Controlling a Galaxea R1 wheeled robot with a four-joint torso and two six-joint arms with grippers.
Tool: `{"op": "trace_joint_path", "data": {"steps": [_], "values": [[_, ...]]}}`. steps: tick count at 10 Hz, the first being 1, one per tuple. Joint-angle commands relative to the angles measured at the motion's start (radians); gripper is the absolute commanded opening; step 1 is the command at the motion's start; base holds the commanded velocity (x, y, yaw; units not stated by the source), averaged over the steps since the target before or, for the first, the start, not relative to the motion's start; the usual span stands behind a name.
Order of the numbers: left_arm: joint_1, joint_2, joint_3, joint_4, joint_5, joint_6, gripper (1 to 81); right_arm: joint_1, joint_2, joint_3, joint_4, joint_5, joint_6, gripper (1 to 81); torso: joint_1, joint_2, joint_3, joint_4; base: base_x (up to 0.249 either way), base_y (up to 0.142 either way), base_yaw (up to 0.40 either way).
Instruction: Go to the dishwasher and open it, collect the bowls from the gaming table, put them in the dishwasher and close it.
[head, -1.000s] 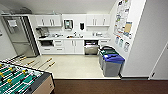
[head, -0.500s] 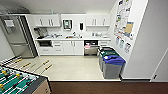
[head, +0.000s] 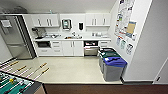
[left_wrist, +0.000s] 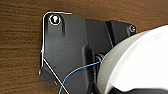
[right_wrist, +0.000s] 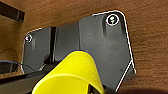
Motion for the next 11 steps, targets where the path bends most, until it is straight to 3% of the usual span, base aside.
{"op": "trace_joint_path", "data": {"steps": [1,11], "values": [[-0.035,-0.017,0.001,-0.004,0.017,-0.003,1.0,0.046,-0.014,0.001,-0.009,-0.041,-0.001,1.0,0.000,0.000,0.000,0.000,0.157,0.000,0.000],[-0.035,-0.017,0.001,-0.009,0.015,-0.002,1.0,0.046,-0.013,-0.004,-0.009,-0.043,-0.001,1.0,0.000,0.000,0.000,0.000,0.144,0.000,0.000]]}}
